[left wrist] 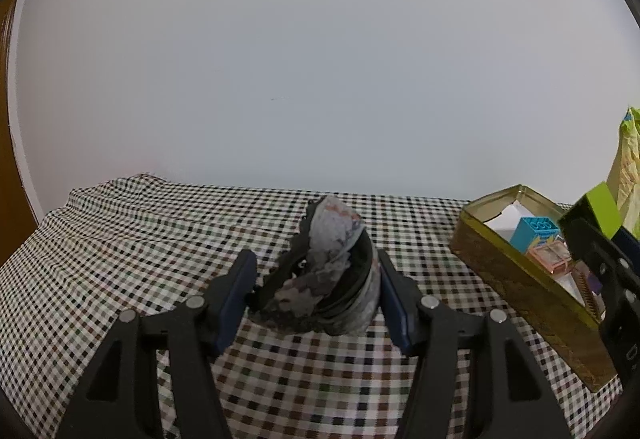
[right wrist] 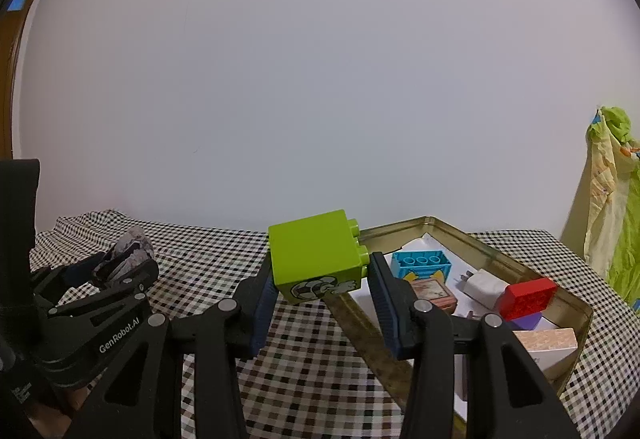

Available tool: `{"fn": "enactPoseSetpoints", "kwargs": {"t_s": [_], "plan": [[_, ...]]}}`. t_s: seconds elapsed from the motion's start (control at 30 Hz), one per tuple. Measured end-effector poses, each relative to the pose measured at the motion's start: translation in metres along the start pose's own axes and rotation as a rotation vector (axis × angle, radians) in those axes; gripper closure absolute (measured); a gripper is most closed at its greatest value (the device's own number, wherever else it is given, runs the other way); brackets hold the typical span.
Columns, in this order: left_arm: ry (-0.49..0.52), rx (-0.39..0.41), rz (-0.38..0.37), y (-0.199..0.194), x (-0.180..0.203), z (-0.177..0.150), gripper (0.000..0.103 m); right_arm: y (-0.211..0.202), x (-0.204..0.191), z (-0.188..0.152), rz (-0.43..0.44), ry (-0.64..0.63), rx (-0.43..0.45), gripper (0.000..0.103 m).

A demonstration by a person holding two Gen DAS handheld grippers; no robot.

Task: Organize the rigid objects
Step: 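Lift both held items and carry them toward the gold tray, then lower the pouch and green block into the tray beside the red brick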

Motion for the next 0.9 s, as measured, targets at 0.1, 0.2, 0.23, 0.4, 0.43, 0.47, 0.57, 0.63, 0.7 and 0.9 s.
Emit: {"fn": "enactPoseSetpoints", "kwargs": {"t_s": [0.1,0.2,0.23,0.4,0.43,0.47,0.57,0.63,0.7,0.9], "plan": [[0.006,-0.001,-0.01,0.0,0.007,0.0,0.045,0.001,0.005,0.0,-0.004,0.001,-0.001,0.055],[0.011,-0.001,-0.024,0.0,0.015,0.0,0.045,0.0,0.01,0.001,-0.006,0.004,0.004,0.056],[0.013,-0.002,-0.029,-0.001,0.018,0.0,0.045,-0.002,0.011,0.002,-0.006,0.005,0.007,0.056],[0.017,-0.006,-0.049,0.0,0.03,0.0,0.045,-0.01,0.019,0.007,-0.017,0.007,0.02,0.055],[0.018,-0.007,-0.053,0.0,0.032,0.0,0.045,-0.01,0.021,0.007,-0.018,0.01,0.021,0.055],[0.019,-0.006,-0.056,-0.001,0.035,0.0,0.045,-0.011,0.023,0.008,-0.019,0.012,0.022,0.055],[0.018,-0.005,-0.065,-0.001,0.041,0.001,0.045,-0.012,0.03,0.009,-0.026,0.014,0.03,0.055],[0.02,-0.004,-0.069,-0.002,0.046,0.001,0.045,-0.015,0.033,0.011,-0.032,0.015,0.035,0.055],[0.025,-0.003,-0.074,-0.002,0.05,0.001,0.045,-0.024,0.03,0.012,-0.035,0.019,0.036,0.055],[0.026,0.009,-0.084,-0.004,0.061,0.005,0.045,-0.043,0.036,0.015,-0.048,0.033,0.046,0.055]]}}
Point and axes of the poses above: each gripper's, at about its wrist camera, not at the fingertips, and y roughly the way its jaws point, x to its right, z to its top, the point moved 7 cm from there along y, roughly the way its jaws point, and after that the axes turned 3 degrees about -z, right-handed, at the moved point
